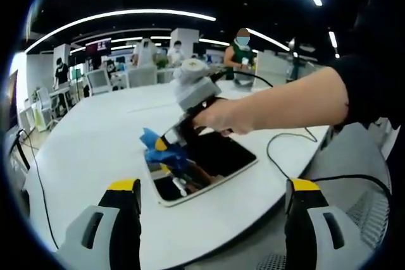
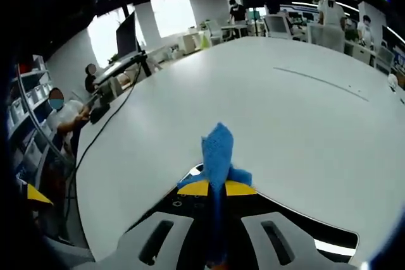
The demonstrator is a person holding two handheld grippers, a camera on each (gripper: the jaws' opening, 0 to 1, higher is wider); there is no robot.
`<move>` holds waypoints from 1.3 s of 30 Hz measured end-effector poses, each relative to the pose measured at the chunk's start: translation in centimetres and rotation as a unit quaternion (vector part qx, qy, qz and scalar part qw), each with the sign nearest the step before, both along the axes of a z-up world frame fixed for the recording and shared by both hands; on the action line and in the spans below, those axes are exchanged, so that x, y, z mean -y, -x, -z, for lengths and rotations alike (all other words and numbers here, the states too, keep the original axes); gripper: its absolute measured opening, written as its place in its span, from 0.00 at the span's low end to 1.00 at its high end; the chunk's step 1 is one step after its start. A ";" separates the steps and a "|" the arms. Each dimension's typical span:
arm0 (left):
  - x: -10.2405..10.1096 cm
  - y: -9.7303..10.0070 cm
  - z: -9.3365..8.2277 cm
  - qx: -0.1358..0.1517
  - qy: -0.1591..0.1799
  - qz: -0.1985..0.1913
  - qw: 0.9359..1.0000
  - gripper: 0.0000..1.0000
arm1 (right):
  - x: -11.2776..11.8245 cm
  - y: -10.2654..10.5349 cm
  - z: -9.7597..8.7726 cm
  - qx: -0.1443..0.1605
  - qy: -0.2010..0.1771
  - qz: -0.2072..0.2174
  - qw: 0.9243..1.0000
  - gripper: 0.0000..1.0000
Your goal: Wipe the mirror surface with the cleaning cloth until all visible marks leave the cleaned area.
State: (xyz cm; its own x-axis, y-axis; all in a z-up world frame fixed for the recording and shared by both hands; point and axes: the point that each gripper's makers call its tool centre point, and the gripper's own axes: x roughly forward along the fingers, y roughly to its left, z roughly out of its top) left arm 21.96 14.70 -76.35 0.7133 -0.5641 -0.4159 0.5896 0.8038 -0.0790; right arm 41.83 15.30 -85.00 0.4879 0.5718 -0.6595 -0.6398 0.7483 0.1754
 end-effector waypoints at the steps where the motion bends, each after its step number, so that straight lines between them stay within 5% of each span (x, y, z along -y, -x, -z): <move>1: 0.0 0.0 0.0 -0.001 0.000 0.001 1.000 0.95 | 0.2 0.0 0.0 0.000 0.001 0.001 1.000 0.01; 39: 0.2 0.2 0.2 -0.004 -0.002 0.008 1.000 0.95 | 0.7 0.9 -0.2 0.005 0.012 -0.005 1.000 0.01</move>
State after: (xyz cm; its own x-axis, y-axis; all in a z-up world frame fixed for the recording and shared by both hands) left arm 21.75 14.50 -76.54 0.7000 -0.5741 -0.4247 0.6025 0.7941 -0.0803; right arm 40.93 14.56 -84.82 0.4895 0.5598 -0.6686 -0.6484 0.7463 0.1502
